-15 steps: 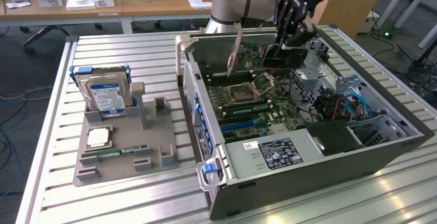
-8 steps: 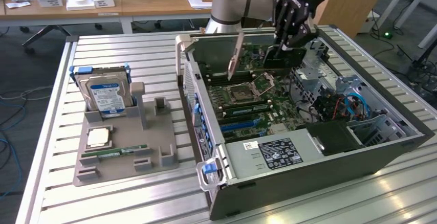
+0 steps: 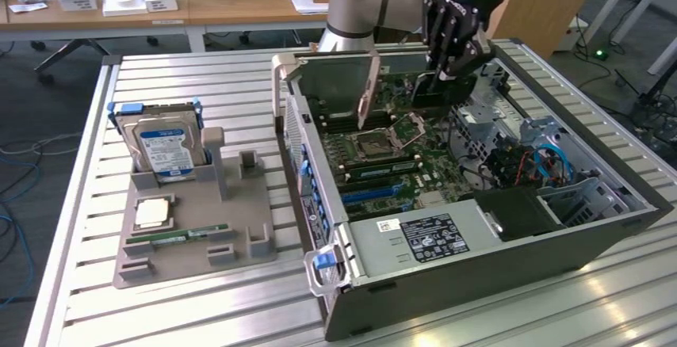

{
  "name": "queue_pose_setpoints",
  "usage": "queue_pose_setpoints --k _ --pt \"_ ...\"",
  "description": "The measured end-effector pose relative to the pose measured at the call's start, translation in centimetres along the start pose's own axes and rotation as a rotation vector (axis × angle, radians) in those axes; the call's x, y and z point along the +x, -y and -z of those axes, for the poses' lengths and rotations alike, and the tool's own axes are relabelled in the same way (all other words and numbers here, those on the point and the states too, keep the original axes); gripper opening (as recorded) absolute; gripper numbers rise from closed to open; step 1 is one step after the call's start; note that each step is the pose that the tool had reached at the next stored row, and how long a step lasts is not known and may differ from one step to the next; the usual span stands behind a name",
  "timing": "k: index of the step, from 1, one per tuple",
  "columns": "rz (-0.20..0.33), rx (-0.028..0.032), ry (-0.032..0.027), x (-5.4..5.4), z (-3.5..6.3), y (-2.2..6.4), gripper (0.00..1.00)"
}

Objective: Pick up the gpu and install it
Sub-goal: 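Insert the gpu into the slot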

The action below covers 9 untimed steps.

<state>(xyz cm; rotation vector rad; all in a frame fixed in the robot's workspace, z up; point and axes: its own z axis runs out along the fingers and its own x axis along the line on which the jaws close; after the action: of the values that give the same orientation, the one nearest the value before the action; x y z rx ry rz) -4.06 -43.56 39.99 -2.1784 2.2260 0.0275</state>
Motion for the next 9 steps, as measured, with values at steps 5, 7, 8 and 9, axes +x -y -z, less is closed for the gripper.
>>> queue_pose_setpoints --k 5,7,8,9 --pt "0.0 0.0093 0.0 0.01 -0.22 -0.07 0.27" --pt "0.0 0.0093 0.0 0.01 -0.23 -0.07 0.27" --pt "0.0 0.0093 0.0 0.01 -0.23 -0.07 0.27" --pt "0.0 0.0095 0.0003 0.01 -0.29 -0.07 0.27"
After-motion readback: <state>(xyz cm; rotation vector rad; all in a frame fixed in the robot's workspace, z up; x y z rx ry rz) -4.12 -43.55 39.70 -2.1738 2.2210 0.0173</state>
